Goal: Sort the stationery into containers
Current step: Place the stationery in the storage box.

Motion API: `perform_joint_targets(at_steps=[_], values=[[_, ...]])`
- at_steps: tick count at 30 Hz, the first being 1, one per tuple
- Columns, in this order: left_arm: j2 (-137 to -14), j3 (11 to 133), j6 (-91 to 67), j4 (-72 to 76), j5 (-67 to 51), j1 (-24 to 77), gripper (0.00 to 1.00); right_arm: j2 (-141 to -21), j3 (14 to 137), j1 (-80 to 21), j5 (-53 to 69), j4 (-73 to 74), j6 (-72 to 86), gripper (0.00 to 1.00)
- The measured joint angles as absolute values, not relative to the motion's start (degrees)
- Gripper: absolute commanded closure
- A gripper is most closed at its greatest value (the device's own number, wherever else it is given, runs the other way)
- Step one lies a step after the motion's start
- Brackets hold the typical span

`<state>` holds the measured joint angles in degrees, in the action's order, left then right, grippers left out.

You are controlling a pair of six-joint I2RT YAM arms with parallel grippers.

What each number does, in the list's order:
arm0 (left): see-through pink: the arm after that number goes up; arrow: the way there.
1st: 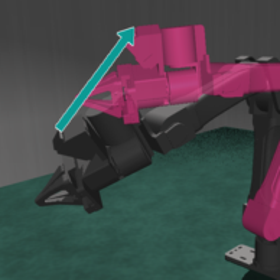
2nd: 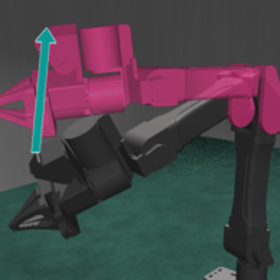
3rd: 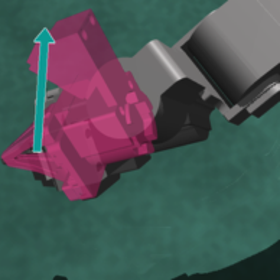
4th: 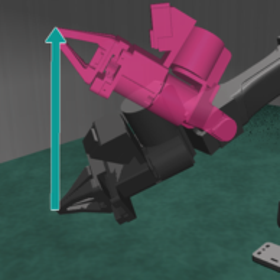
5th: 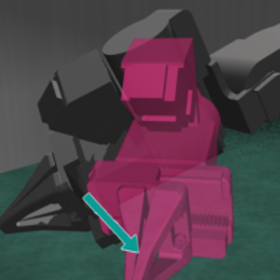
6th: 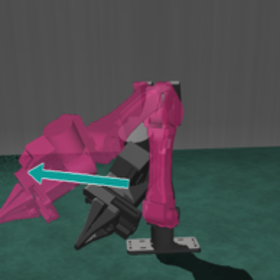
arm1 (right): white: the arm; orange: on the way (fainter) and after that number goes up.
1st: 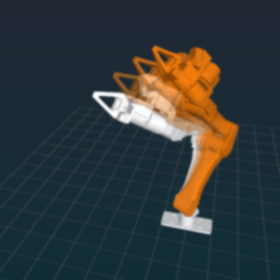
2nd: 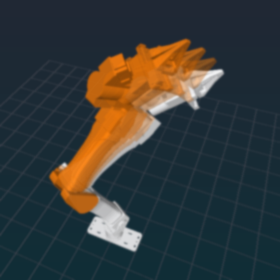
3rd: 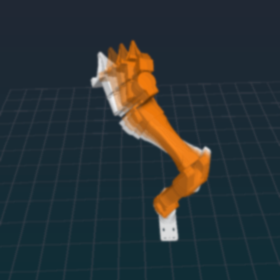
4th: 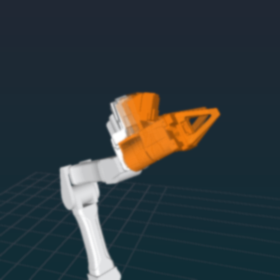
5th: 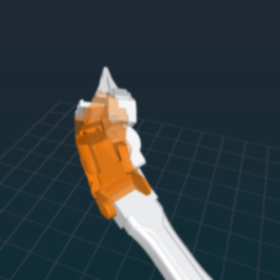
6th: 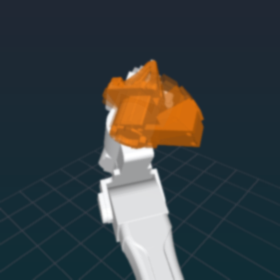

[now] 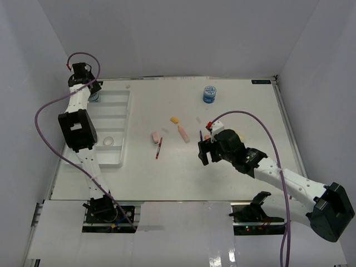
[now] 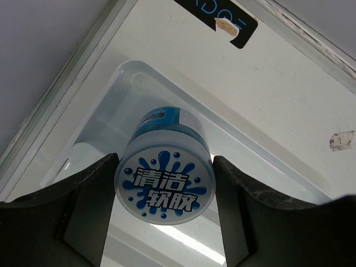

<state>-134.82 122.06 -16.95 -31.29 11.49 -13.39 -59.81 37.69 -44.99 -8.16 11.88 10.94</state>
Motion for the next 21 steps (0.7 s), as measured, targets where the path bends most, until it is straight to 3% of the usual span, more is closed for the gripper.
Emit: perform_joint_targets(at_steps=[6,10,21], values=[[-134.82,122.06,-16.73,-31.22,11.44,-13.43,0.12,-60.55,37.69,-44.99,-8.19,11.86,10.96,0.1],[-134.8,122.08,-16.75,-31.07,11.29,-13.45,0.05,-60.77,37.74,-45.01,-8.19,11.84,10.98,0.1],[-129.99,118.52,-18.02,-32.95,6.92,-13.15,0.02,-65.63,47.11,-41.69,-12.36,14.81,9.89,0.1]])
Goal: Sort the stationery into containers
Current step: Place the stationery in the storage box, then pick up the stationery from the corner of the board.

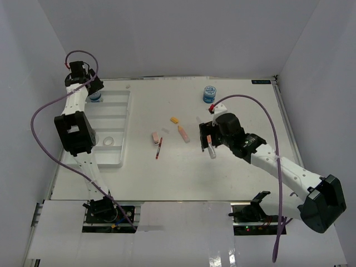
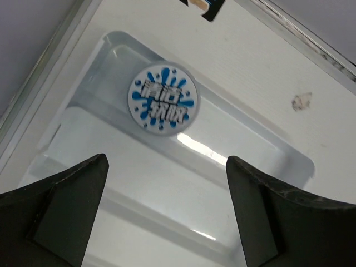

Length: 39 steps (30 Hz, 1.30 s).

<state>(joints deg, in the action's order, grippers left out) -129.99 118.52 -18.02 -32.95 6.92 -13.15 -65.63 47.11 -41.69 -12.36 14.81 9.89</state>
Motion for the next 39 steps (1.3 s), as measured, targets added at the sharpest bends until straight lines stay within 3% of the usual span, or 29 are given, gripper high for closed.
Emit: perform_joint_targets(at_steps=[6,15,21,30,39], values=[[-112.01,102.5,-18.55,-33.15,3.33,-9.06,0.02,-74.41,59.29,-31.57,-14.37,16.05,9.06,0.1],[-84.31,71.42,-19.94,-28.49,-1.37,15.33,0.02,-95.11,75.7,-22.41,-13.17,13.67,5.5,0.1],[-74.06,53.47,-18.92,-26.52,-1.76,16.53,0.02,-111.9,88.97,-20.69,-10.74,11.16,1.8,0.1],[-68.99,47.86,-17.78,-19.9,-1.91,16.19,0.02,-129.16,103.94,-20.64,-10.33,9.93,-4.34,0.1],[-69.17,47.22,-17.1,-18.7,-1.74,16.19,0.02,-134.17,108.25,-19.18,-10.48,9.45,-5.41,0.1]])
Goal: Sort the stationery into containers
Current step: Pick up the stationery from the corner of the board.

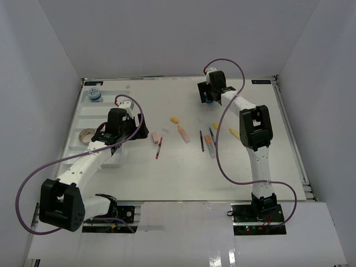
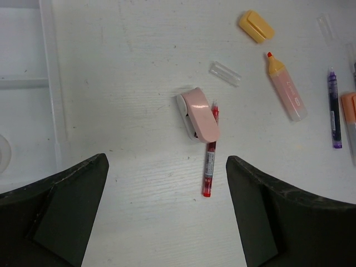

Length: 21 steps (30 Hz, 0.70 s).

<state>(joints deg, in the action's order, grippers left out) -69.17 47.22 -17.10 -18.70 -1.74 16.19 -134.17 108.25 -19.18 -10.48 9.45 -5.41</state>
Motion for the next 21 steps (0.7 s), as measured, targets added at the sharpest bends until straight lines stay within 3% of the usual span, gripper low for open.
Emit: perform_joint_targets(at_steps=[10,15,16,17,21], values=[[-70.08,47.22,-16.53,-18.37,-1.43,16.19,0.02,-137.05,110.28,-18.11,-7.86,7.57,-6.22,0.01],[-70.08,47.22,-16.38,-18.35,-1.34,16.19,0.02,-137.14,110.28,-18.11,-6.52,6.24,-6.87,0.29],[-70.08,47.22,-16.36,-18.33,-1.32,16.19,0.02,-137.14,110.28,-18.11,-6.22,5.87,-6.87,0.4],[-70.08,47.22,-16.36,-18.33,-1.32,16.19,0.02,-137.14,110.28,-18.09,-6.04,5.63,-7.14,0.46],[-70.08,47.22,-16.32,-18.35,-1.3,16.19,0.02,-137.12,110.08,-18.09,-5.56,5.23,-7.53,0.51]])
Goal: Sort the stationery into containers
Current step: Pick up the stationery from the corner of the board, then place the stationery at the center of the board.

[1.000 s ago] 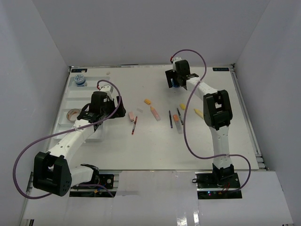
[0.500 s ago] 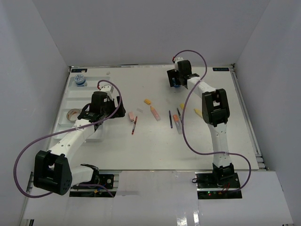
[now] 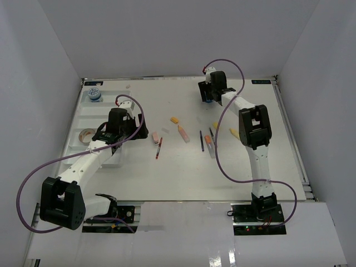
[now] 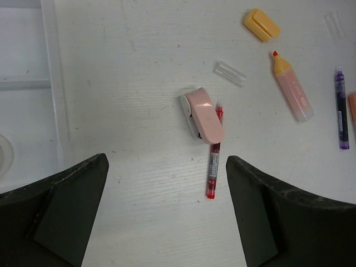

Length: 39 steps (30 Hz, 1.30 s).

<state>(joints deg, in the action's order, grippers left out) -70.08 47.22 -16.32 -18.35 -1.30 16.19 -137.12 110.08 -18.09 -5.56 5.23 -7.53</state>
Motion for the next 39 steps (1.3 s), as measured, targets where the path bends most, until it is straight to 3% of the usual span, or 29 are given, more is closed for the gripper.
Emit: perform_joint_targets(at_steps=[1,10,19,27,29,36,37,39], values=[[-70.08,47.22,-16.29,-18.35,-1.19,16.19,0.02,-136.92,109.54,-18.09,-5.37,4.47,-7.64,0.55],[-70.06,47.22,-15.9,-18.37,0.03,16.19,0.02,-121.25,89.12,-21.54,-3.73,0.99,-9.67,0.53],[-69.73,47.22,-15.88,-18.39,0.64,16.19,0.02,-98.37,66.98,-37.82,-0.03,-5.96,-9.85,0.48],[-69.71,47.22,-15.92,-18.39,1.15,16.19,0.02,-96.12,54.57,-46.15,2.2,-8.03,-8.93,0.43],[-69.71,47.22,-15.94,-18.39,1.13,16.19,0.02,-96.16,52.93,-47.66,2.11,-8.91,-8.8,0.4],[-69.63,46.52,-16.75,-18.57,-0.73,16.19,0.02,-97.12,47.22,-50.89,1.87,-15.64,-8.32,0.04],[-69.6,46.52,-16.93,-18.85,-1.19,16.25,0.02,-97.12,46.65,-51.05,1.85,-16.05,-8.14,0.02],[-69.38,46.52,-17.23,-19.4,-2.13,16.49,0.02,-96.95,45.63,-51.13,1.65,-16.67,-8.36,0.09]])
